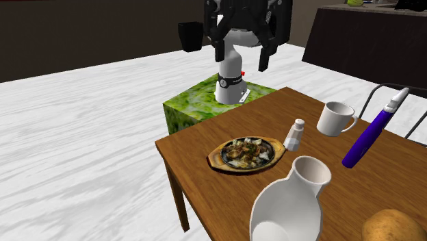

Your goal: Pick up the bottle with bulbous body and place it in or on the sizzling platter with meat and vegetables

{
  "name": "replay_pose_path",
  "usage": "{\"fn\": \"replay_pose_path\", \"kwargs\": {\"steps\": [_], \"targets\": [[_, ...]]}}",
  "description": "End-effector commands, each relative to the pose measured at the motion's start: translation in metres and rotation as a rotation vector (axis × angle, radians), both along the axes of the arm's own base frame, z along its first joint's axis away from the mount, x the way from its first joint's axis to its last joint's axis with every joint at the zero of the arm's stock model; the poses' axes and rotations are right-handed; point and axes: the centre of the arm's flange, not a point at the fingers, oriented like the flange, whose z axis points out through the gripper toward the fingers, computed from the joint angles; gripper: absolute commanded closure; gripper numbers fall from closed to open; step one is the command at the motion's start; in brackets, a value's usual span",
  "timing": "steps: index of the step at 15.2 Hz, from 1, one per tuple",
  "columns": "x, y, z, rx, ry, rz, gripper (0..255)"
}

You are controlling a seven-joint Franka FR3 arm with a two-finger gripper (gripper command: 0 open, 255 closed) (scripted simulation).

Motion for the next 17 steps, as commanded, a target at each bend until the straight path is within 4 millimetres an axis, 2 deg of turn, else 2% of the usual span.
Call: {"fn": "replay_pose_path", "kwargs": {"steps": [1, 14, 15, 17], "targets": [[0.010, 0.024, -0.008, -0.003, -0.002, -0.004, 0], [0.094, 0.168, -0.058, -0.031, -0.019, -0.022, 0], [0.099, 0.175, -0.061, -0.033, -0.019, -0.023, 0], [0.099, 0.175, -0.071, -0.033, -0.019, -0.023, 0]]}}
